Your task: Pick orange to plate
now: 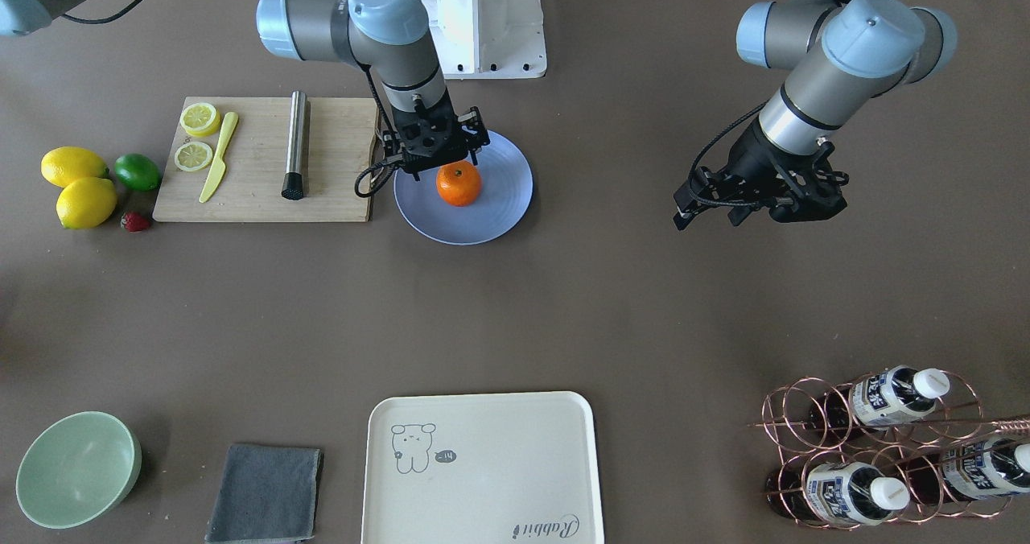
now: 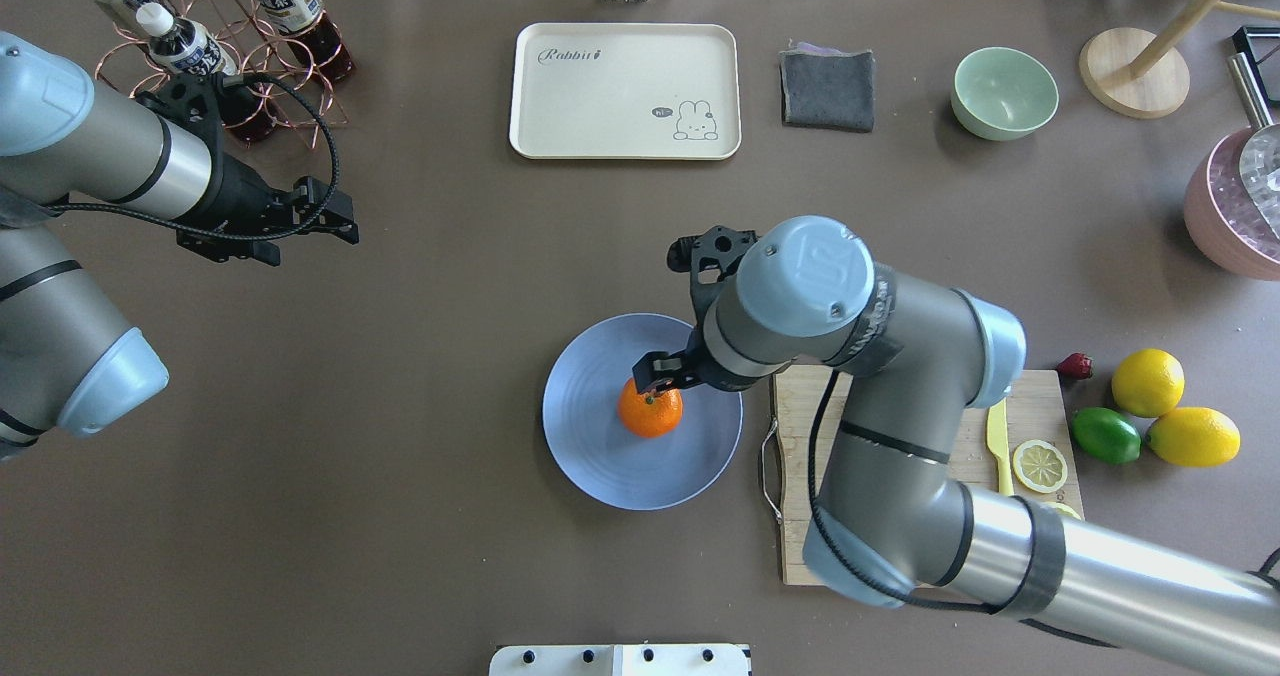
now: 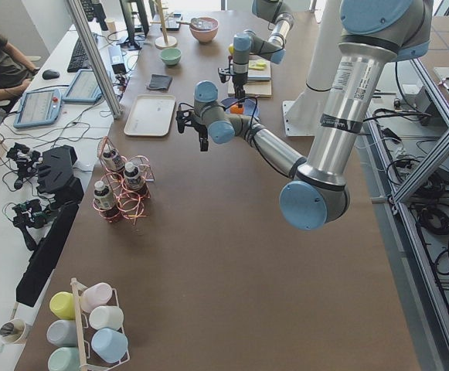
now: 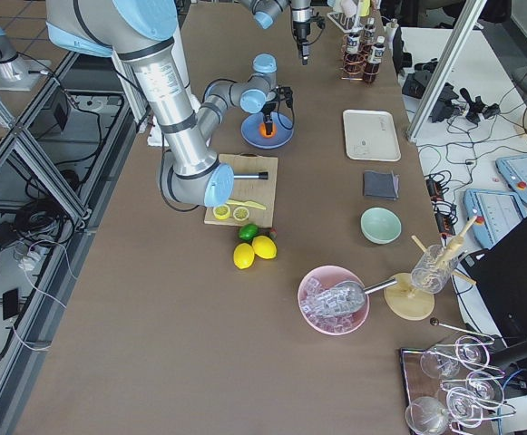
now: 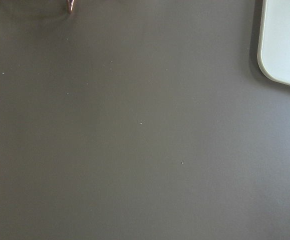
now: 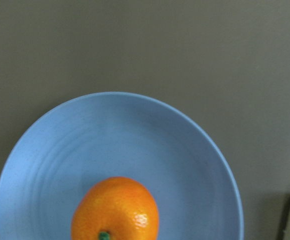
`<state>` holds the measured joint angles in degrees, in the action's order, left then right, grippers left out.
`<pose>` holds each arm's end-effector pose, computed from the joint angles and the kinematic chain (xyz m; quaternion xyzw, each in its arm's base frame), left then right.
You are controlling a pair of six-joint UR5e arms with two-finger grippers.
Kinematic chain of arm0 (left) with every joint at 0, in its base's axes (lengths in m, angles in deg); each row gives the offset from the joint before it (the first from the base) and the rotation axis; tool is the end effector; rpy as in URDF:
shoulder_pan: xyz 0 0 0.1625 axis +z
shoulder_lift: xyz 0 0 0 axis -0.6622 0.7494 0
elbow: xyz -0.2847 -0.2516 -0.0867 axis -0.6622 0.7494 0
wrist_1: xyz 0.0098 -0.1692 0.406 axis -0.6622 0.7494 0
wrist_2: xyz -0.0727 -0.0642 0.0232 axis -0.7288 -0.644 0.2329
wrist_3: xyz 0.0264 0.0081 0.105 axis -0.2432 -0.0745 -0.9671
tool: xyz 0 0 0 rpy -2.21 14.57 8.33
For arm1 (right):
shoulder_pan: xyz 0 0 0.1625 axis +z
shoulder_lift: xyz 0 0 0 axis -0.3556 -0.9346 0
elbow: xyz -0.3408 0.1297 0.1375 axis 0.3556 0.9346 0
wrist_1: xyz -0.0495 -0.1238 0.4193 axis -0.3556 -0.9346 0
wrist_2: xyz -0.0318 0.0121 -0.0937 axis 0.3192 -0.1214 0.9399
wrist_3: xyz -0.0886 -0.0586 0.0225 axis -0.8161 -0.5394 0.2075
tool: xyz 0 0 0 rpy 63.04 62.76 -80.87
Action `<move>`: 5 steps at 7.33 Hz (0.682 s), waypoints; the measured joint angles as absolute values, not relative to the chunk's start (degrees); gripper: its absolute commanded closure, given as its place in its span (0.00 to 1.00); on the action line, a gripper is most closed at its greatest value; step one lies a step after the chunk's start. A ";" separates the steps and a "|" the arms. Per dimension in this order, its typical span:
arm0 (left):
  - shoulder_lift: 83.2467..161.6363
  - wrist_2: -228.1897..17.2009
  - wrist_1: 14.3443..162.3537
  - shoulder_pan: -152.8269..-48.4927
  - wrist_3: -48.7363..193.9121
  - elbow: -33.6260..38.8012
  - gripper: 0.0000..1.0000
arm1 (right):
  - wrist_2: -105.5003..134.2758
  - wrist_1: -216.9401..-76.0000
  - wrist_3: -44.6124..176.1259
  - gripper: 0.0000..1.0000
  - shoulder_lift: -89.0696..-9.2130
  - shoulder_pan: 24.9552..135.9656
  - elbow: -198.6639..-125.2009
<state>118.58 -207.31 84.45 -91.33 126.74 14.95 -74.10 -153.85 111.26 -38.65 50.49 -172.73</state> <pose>0.3338 -0.5101 0.3125 0.0309 0.4886 -0.0936 0.8669 -0.5099 -0.3979 0.1922 0.0532 -0.4470 -0.0663 0.8905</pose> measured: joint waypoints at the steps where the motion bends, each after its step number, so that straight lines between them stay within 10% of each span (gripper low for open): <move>1: 116.90 -208.63 83.01 -93.54 120.62 15.04 0.03 | -80.26 -154.88 106.58 0.00 -42.21 57.36 -175.03; 5: 103.87 -221.52 78.78 -110.38 85.84 13.81 0.03 | -94.78 -159.47 69.22 0.00 -59.61 83.20 -175.99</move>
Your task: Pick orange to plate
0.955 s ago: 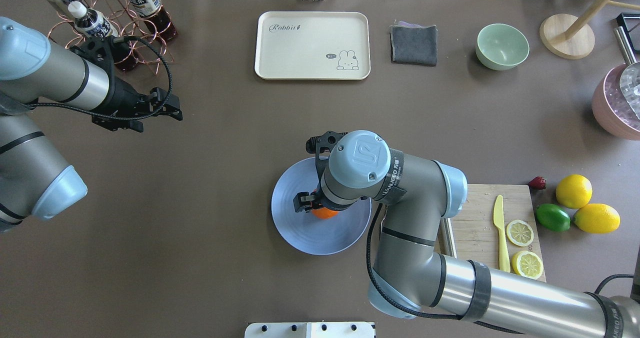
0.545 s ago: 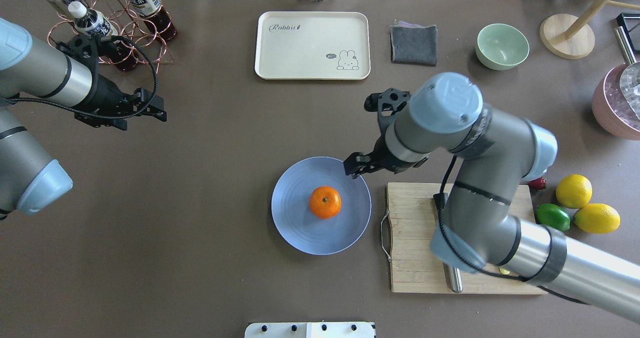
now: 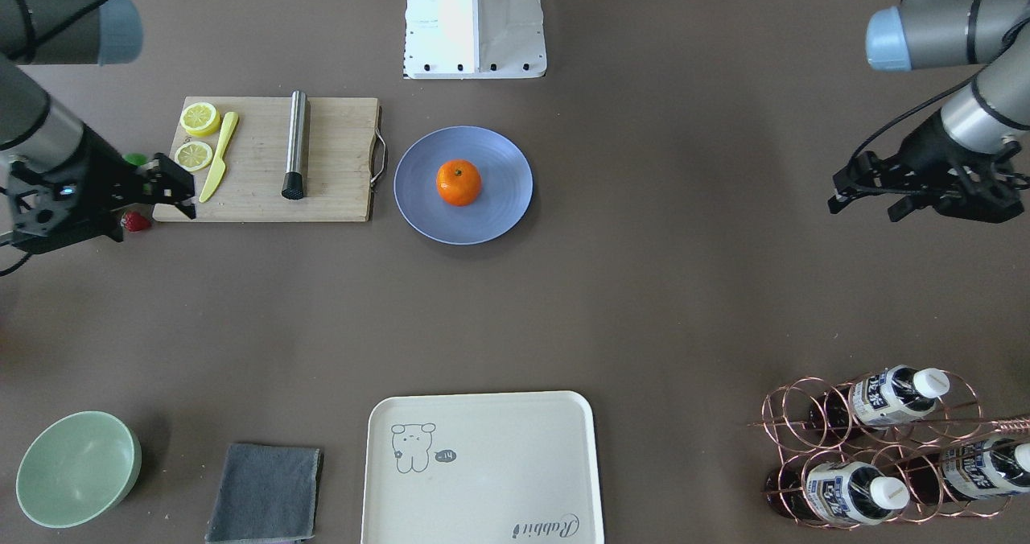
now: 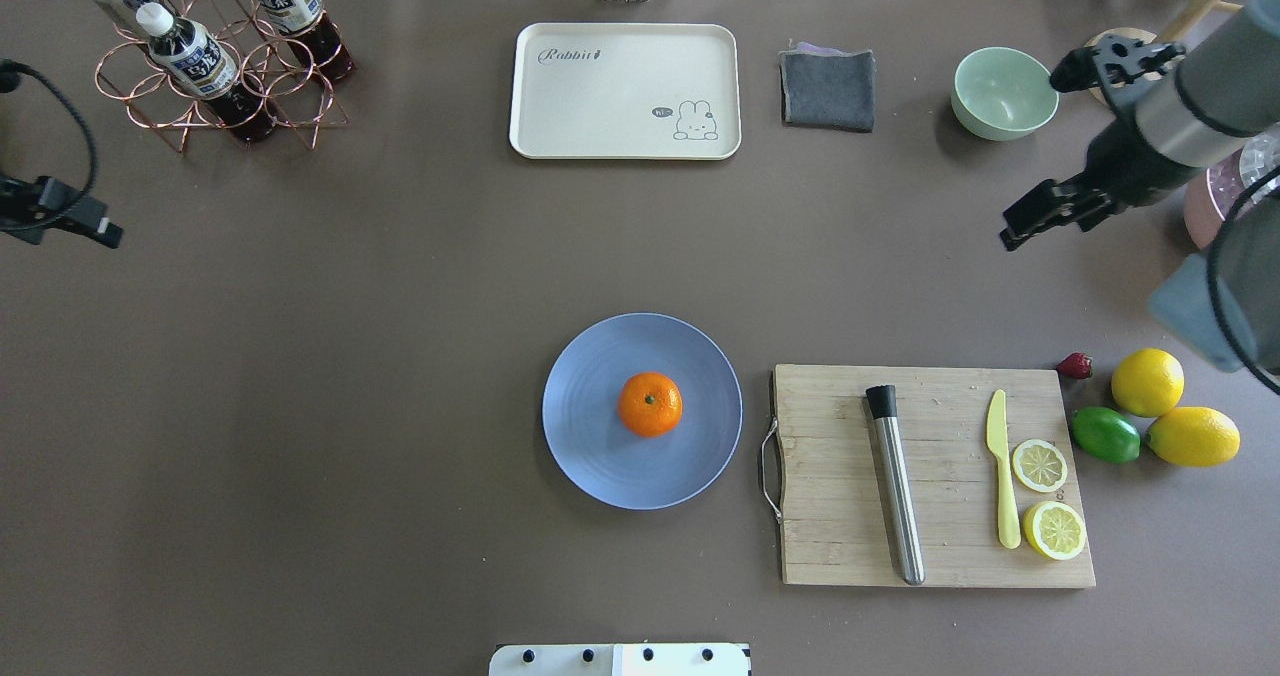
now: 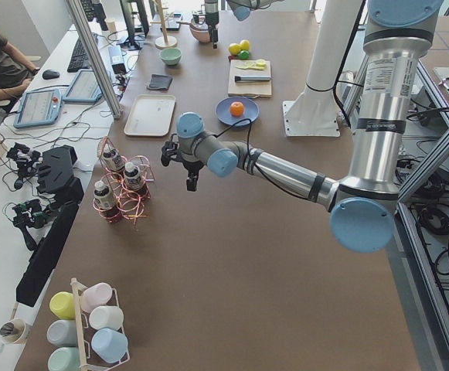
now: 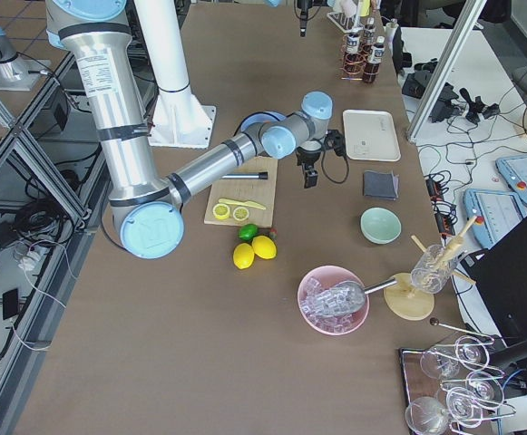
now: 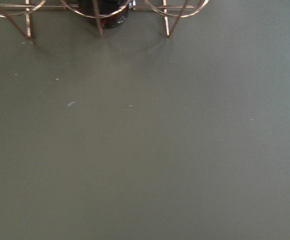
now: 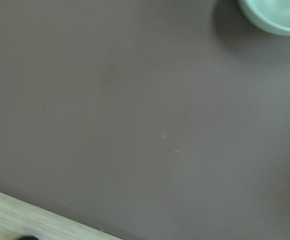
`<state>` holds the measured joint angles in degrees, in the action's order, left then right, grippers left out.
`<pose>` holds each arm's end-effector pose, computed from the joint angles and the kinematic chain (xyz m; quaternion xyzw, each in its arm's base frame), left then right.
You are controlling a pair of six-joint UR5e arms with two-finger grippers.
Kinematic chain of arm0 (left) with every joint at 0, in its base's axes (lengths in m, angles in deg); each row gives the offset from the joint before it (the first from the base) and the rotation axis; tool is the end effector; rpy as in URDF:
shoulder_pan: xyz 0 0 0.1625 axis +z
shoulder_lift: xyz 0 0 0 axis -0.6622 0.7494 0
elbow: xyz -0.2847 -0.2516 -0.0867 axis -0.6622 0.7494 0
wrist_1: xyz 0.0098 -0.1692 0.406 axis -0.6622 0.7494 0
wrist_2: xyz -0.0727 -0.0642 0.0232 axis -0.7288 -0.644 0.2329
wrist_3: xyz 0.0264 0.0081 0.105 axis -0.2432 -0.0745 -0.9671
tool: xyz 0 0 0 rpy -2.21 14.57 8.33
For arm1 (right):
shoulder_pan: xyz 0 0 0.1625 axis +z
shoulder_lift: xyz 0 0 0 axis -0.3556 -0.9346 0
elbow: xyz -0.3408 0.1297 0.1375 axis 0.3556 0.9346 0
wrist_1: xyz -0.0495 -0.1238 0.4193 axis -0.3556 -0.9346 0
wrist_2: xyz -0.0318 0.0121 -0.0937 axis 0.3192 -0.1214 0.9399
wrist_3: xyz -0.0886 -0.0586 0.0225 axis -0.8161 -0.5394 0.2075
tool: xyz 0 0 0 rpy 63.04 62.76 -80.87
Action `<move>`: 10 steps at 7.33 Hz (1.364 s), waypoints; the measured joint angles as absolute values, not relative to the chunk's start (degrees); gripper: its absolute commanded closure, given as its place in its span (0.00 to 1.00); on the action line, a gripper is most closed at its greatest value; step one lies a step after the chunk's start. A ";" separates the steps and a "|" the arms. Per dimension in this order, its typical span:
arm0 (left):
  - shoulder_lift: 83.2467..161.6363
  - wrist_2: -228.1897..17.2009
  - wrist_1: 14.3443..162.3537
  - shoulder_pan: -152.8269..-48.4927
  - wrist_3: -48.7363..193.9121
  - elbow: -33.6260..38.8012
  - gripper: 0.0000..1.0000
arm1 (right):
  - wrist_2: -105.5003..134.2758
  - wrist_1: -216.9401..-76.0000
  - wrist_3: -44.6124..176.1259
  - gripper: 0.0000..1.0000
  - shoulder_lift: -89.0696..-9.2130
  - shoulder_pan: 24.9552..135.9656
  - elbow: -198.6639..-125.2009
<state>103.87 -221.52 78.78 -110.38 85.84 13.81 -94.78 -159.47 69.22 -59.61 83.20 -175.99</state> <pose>0.1440 -0.5212 0.4700 0.0532 0.4525 0.0508 0.8887 -0.2089 -0.5293 0.3848 0.0576 -0.4079 -0.1443 0.8997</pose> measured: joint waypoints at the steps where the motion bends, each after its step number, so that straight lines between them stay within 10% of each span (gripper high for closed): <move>1: 99.70 -224.33 78.70 -115.01 77.44 12.48 0.03 | -95.67 -162.20 58.62 0.00 -63.47 88.48 -175.78; 10: 95.93 -221.08 68.27 -130.31 49.78 6.95 0.03 | -96.14 -166.30 33.07 0.00 -74.93 106.18 -168.89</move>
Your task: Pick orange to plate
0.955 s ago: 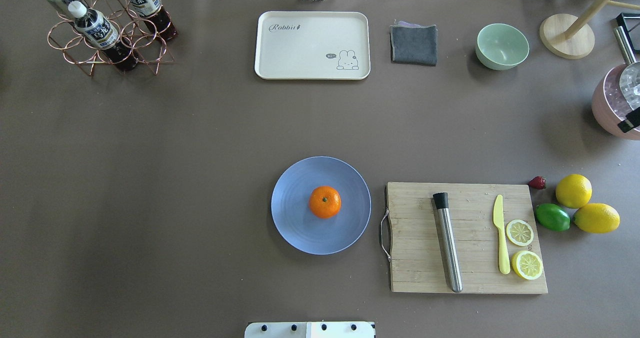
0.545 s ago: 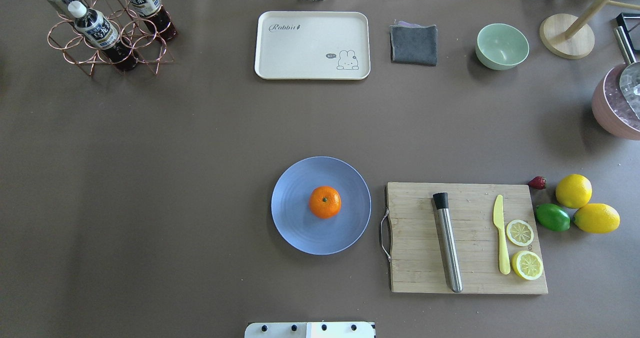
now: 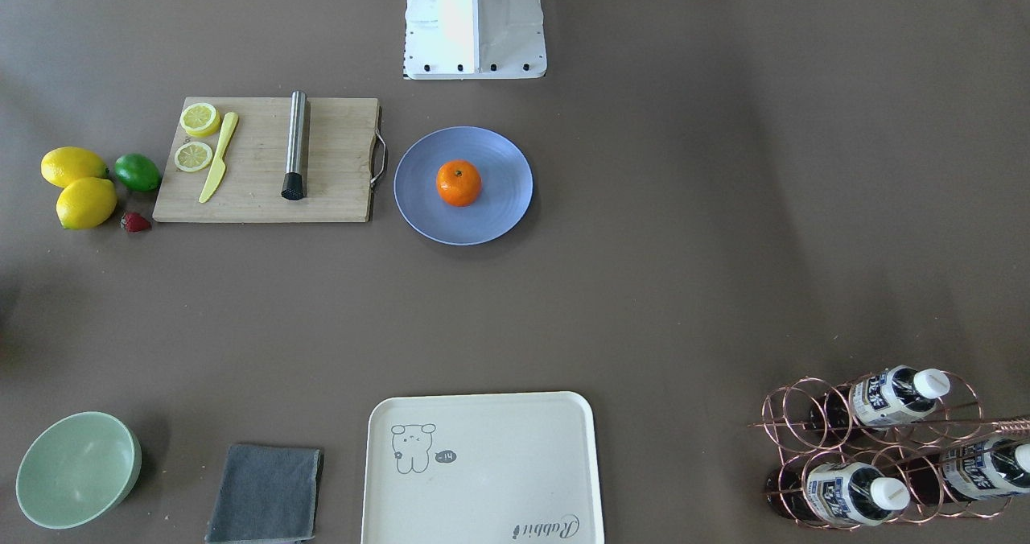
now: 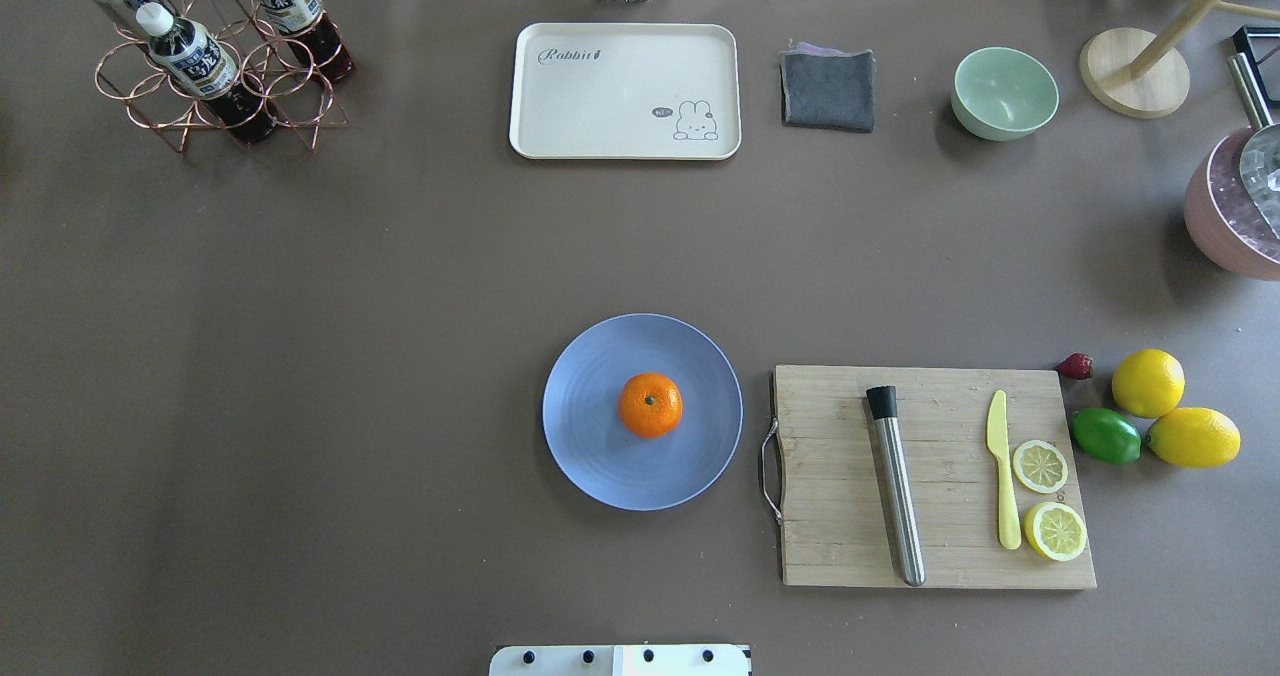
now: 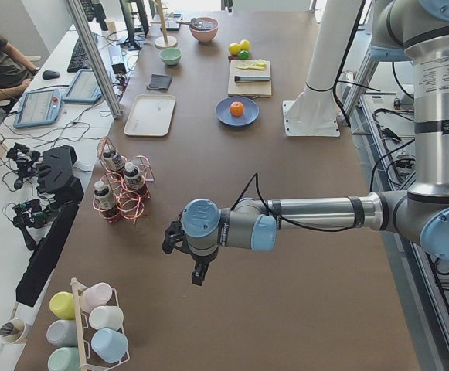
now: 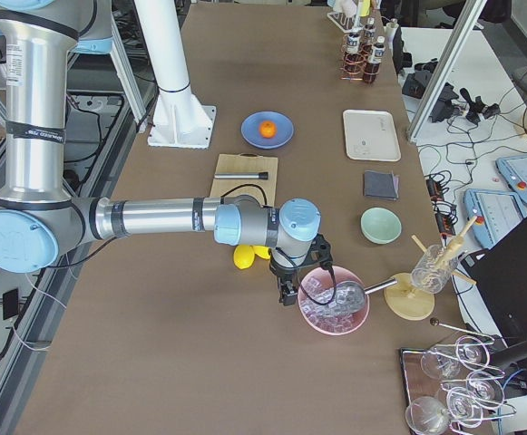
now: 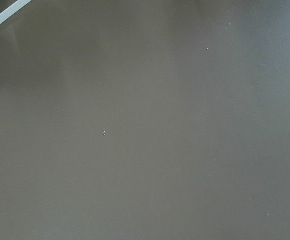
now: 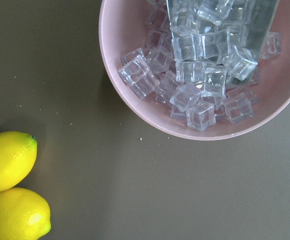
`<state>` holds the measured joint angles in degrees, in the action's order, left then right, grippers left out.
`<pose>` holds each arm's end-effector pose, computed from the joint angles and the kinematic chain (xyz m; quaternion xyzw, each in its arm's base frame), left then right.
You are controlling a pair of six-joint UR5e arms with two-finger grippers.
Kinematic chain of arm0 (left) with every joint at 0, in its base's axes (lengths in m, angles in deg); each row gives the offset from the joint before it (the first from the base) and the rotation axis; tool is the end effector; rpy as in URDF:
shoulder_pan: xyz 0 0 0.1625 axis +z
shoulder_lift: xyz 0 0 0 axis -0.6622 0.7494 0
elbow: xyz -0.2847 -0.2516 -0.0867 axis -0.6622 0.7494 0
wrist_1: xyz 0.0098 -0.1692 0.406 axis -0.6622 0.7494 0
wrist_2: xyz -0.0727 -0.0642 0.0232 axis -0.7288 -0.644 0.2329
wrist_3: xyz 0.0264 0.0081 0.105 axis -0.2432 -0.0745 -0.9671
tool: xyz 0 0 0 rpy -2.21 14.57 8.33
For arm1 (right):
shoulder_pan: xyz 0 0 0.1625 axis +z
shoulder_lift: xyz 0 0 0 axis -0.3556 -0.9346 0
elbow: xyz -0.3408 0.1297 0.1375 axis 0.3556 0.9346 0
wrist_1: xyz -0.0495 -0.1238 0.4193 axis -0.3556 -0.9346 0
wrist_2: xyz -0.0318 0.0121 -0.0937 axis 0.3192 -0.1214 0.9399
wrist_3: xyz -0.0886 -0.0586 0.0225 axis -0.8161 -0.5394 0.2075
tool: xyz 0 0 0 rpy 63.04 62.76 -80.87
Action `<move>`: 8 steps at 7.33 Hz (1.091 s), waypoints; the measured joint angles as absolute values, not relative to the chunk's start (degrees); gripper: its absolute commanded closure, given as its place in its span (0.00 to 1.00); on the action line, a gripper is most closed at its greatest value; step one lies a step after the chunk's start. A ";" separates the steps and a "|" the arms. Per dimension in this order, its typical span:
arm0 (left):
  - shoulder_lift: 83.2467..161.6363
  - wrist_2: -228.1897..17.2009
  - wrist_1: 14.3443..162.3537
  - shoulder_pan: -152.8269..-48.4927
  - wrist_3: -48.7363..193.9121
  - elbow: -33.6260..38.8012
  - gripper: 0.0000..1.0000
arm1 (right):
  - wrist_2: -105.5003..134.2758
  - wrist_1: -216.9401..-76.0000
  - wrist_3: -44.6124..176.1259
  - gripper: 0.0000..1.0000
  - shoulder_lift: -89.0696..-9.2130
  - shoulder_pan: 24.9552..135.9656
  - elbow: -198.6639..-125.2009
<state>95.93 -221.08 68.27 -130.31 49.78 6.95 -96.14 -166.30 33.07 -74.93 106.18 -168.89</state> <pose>-0.0441 -0.4785 0.6266 0.0609 0.3964 0.0898 0.9116 0.0197 -0.4798 0.6018 0.0186 -0.3709 -0.1605 0.9145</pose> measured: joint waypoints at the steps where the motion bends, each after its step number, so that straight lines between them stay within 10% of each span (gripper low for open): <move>1: 95.99 -220.82 65.40 -130.32 49.69 8.76 0.02 | -96.21 -166.29 33.16 0.00 -74.90 106.20 -168.88; 8: 95.56 -220.56 63.53 -130.27 49.56 9.95 0.03 | -96.30 -166.28 33.20 0.00 -74.61 106.23 -168.82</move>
